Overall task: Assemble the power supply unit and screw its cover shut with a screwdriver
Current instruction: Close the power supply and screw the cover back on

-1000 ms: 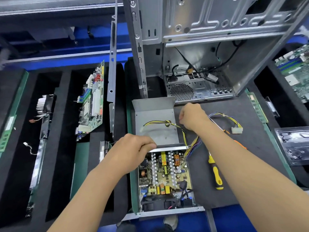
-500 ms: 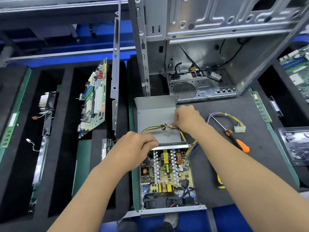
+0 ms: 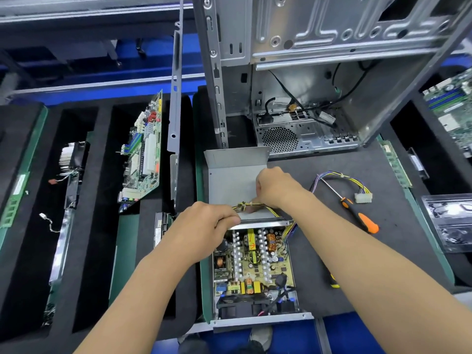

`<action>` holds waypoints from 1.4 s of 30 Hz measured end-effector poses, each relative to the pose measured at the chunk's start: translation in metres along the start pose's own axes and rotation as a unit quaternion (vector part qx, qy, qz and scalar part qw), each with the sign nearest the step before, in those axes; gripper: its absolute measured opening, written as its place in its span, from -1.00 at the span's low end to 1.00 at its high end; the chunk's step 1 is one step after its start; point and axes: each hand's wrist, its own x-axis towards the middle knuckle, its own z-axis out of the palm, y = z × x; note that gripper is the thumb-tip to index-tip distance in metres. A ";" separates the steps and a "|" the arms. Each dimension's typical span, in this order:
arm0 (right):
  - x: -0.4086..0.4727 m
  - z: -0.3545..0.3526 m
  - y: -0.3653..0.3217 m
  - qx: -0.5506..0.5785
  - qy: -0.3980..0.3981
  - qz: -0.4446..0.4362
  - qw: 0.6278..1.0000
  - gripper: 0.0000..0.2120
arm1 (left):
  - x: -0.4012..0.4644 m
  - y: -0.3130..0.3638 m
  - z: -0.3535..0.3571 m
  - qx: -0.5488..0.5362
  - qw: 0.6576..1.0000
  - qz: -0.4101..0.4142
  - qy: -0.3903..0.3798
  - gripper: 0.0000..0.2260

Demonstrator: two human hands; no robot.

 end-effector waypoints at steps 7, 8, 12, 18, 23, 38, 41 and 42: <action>-0.011 -0.010 0.017 -0.121 0.026 0.038 0.992 -0.63 | -0.001 0.003 -0.001 0.005 1.000 0.010 0.007 -0.83; -0.013 -0.012 0.022 -0.147 0.038 0.044 0.987 -0.61 | -0.001 0.003 -0.001 0.004 1.000 0.012 0.009 -0.83; -0.016 -0.019 0.036 -0.125 0.108 0.038 0.986 -0.67 | -0.004 0.005 0.000 0.027 0.998 0.036 0.034 -0.84; -0.023 -0.025 0.044 0.211 0.019 -0.044 0.976 -0.63 | -0.008 0.013 0.008 0.116 0.965 0.141 0.186 -0.95; -0.033 -0.018 0.056 0.269 0.057 -0.079 0.958 -0.79 | -0.008 0.020 0.010 0.120 0.945 0.159 0.259 -0.87; -0.060 0.032 0.102 0.509 0.210 0.094 0.829 -0.70 | -0.011 0.099 -0.057 -0.145 0.919 0.031 0.366 -0.79; -0.057 0.029 0.100 0.486 0.213 0.097 0.842 -0.72 | -0.013 0.097 -0.062 -0.232 0.898 0.015 0.373 -0.73; -0.056 0.028 0.099 0.487 0.204 0.097 0.844 -0.74 | -0.014 0.094 -0.062 -0.268 0.890 0.008 0.369 -0.72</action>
